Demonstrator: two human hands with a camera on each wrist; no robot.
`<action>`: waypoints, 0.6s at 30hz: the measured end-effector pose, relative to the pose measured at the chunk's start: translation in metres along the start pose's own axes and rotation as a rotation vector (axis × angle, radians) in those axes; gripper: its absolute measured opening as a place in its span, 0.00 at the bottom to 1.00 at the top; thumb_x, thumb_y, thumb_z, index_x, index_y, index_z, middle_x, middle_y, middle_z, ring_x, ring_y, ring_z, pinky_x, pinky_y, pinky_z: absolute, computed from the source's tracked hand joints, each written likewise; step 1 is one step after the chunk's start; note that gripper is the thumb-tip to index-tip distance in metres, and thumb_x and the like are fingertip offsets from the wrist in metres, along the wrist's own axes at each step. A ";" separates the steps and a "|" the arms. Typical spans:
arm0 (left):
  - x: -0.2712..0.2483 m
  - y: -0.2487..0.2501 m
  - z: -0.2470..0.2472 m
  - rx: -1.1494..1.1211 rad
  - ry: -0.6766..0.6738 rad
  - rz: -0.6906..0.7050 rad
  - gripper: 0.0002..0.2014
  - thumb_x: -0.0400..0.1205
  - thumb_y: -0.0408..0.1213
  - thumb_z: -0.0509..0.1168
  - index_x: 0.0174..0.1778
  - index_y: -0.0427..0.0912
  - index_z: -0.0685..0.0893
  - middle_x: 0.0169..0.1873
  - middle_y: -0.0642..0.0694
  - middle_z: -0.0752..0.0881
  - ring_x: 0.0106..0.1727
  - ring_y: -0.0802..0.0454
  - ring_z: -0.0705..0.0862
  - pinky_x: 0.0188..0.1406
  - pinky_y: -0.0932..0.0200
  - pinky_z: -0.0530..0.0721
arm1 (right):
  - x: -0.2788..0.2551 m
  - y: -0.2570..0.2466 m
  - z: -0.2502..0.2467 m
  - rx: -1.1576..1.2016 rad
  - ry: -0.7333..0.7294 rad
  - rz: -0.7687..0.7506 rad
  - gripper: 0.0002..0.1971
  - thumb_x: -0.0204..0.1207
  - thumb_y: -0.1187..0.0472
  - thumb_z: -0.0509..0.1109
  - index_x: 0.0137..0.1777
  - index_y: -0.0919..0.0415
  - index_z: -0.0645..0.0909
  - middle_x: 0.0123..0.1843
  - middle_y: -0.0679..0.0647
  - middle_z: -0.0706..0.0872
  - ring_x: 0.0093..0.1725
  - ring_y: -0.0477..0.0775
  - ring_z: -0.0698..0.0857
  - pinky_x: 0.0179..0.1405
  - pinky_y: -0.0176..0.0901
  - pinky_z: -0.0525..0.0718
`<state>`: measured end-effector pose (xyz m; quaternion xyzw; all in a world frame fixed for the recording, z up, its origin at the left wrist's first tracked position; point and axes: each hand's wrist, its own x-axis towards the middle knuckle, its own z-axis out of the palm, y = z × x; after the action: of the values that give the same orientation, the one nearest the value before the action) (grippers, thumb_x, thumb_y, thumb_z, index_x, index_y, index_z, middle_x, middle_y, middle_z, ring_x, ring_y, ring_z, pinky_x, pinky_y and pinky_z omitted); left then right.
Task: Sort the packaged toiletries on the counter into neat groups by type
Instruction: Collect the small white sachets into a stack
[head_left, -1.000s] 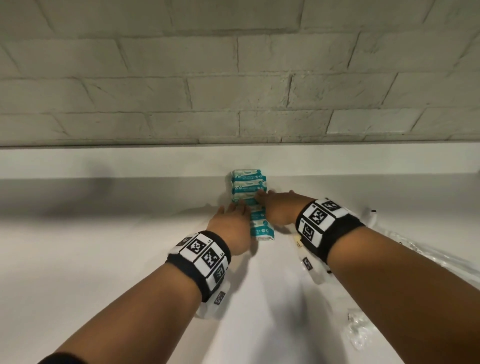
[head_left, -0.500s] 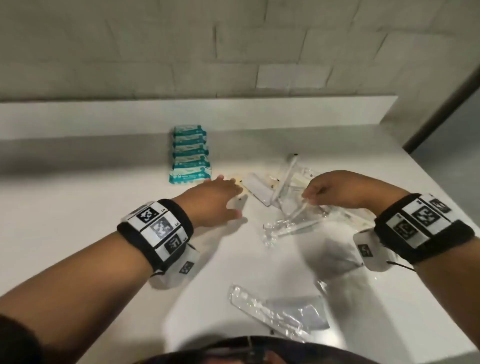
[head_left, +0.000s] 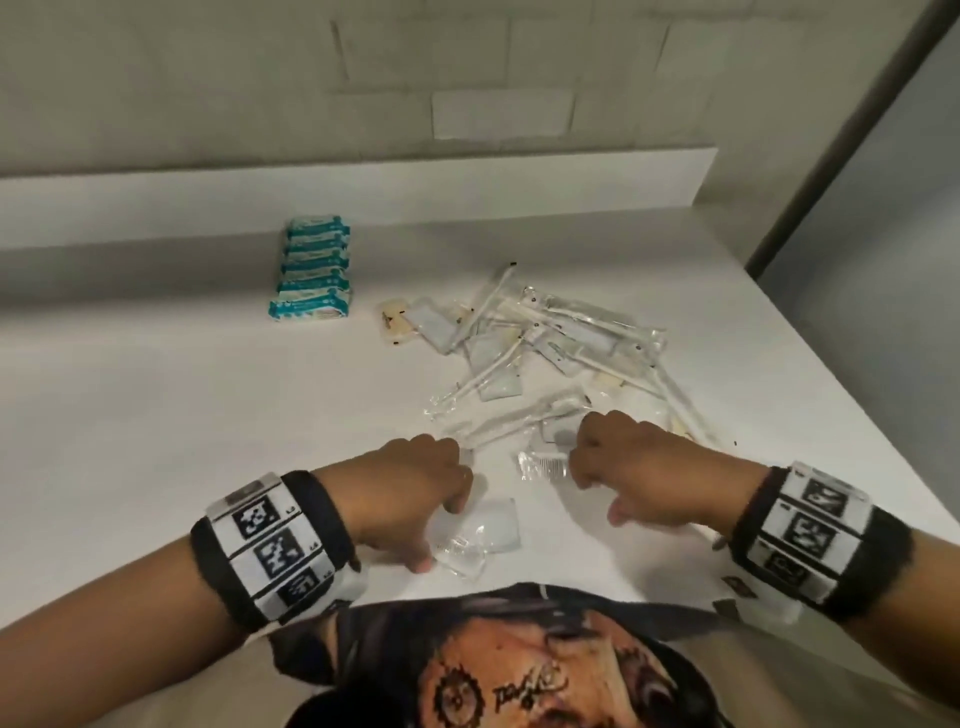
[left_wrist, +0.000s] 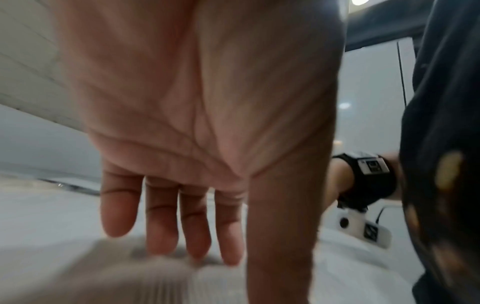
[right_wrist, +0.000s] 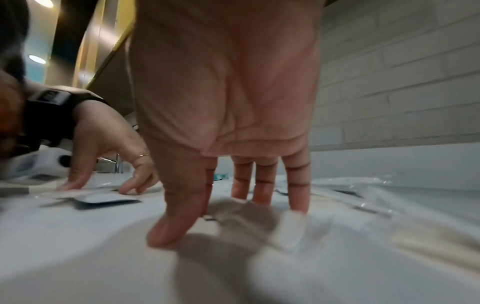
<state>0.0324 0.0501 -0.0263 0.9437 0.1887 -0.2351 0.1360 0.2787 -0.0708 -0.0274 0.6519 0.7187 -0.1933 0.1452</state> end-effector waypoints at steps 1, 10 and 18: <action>0.006 0.004 0.002 -0.025 0.039 -0.038 0.24 0.66 0.52 0.76 0.53 0.56 0.74 0.50 0.58 0.69 0.55 0.52 0.73 0.51 0.54 0.77 | 0.005 0.008 -0.001 0.012 0.035 0.007 0.18 0.68 0.59 0.75 0.52 0.43 0.71 0.58 0.44 0.69 0.55 0.53 0.73 0.47 0.46 0.78; 0.038 -0.014 -0.042 -0.220 0.343 -0.311 0.12 0.82 0.50 0.63 0.57 0.51 0.82 0.54 0.50 0.79 0.56 0.50 0.80 0.56 0.55 0.77 | 0.066 0.041 -0.060 0.056 0.358 0.128 0.12 0.80 0.59 0.63 0.57 0.49 0.85 0.58 0.51 0.81 0.60 0.56 0.79 0.55 0.48 0.80; 0.085 -0.082 -0.079 -0.173 0.277 -0.486 0.32 0.82 0.26 0.54 0.83 0.50 0.61 0.84 0.47 0.59 0.83 0.46 0.59 0.81 0.52 0.59 | 0.131 0.016 -0.052 -0.009 0.187 -0.001 0.19 0.84 0.46 0.52 0.74 0.34 0.68 0.59 0.53 0.75 0.55 0.60 0.75 0.47 0.48 0.71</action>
<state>0.0988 0.1751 -0.0151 0.8789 0.4454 -0.1129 0.1285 0.2825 0.0701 -0.0434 0.6660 0.7304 -0.1283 0.0805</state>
